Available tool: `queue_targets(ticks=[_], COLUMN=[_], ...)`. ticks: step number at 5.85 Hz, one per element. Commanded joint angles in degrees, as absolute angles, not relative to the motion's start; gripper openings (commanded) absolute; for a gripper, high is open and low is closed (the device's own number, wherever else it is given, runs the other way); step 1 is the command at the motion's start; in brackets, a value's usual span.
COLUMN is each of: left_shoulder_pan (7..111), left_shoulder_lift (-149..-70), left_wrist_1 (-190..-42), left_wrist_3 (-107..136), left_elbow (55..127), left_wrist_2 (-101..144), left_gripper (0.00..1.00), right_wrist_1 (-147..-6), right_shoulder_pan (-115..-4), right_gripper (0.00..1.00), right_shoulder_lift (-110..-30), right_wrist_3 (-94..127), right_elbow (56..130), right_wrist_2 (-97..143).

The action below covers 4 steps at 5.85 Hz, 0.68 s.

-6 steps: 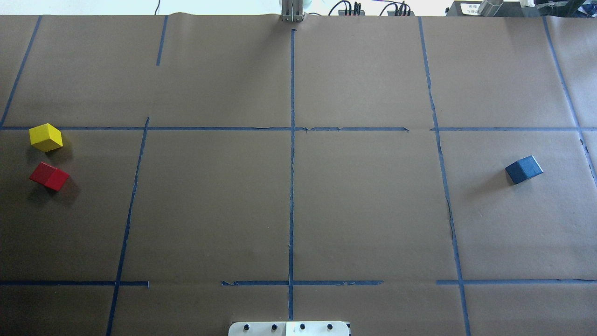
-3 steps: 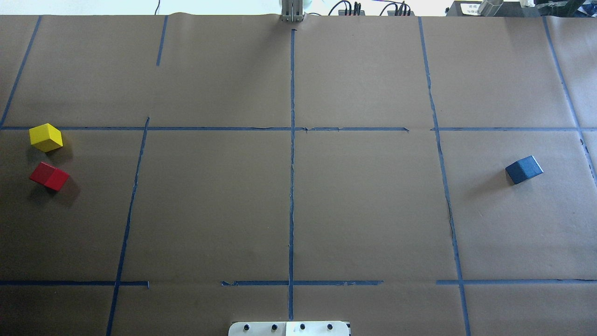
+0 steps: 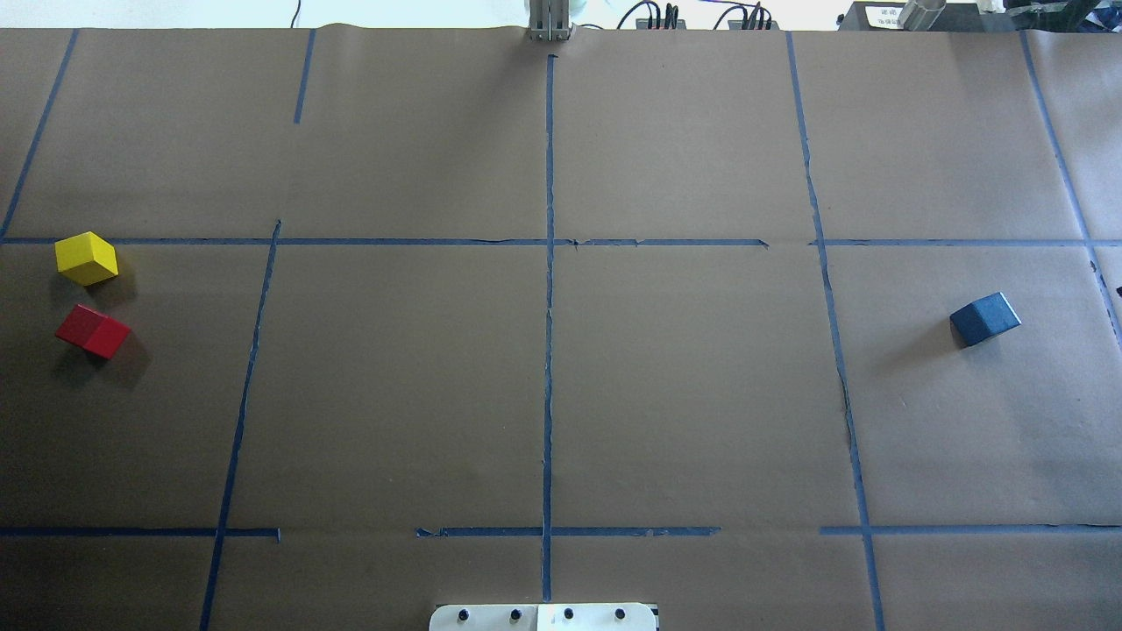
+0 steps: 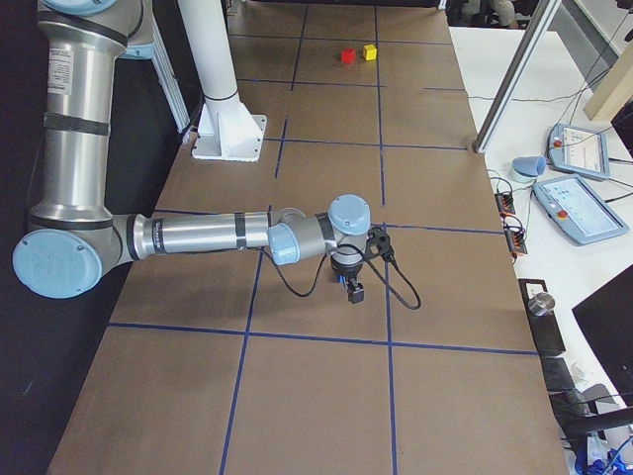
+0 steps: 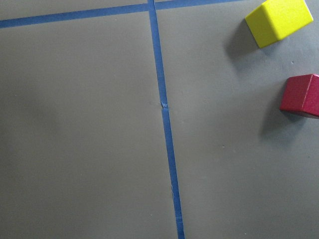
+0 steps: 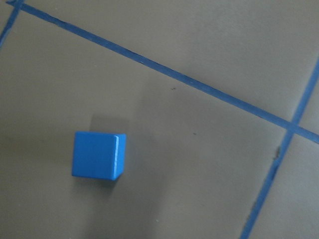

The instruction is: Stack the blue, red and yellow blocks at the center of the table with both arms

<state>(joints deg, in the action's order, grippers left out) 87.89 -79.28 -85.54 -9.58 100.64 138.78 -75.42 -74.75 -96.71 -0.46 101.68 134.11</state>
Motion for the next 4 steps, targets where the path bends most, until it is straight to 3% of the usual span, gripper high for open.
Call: queue_targets(ticks=[1, 4], left_shoulder_pan=[87.89, 87.89], left_shoulder_lift=[-79.28, -79.28], left_wrist_1=[-85.52, -85.52], left_wrist_3=[-9.58, -9.58], left_elbow=[100.63, 100.63], left_wrist_2=[138.78, 138.87], left_gripper=[1.00, 1.00], right_wrist_1=[-70.86, -58.73], right_shoulder_pan=[-67.71, -60.31], right_gripper=[1.00, 1.00], right_shoulder_lift=[-94.40, -92.82], right_wrist_3=[13.62, 23.35], right_elbow=[101.60, 93.37], right_wrist_2=[131.68, 127.18])
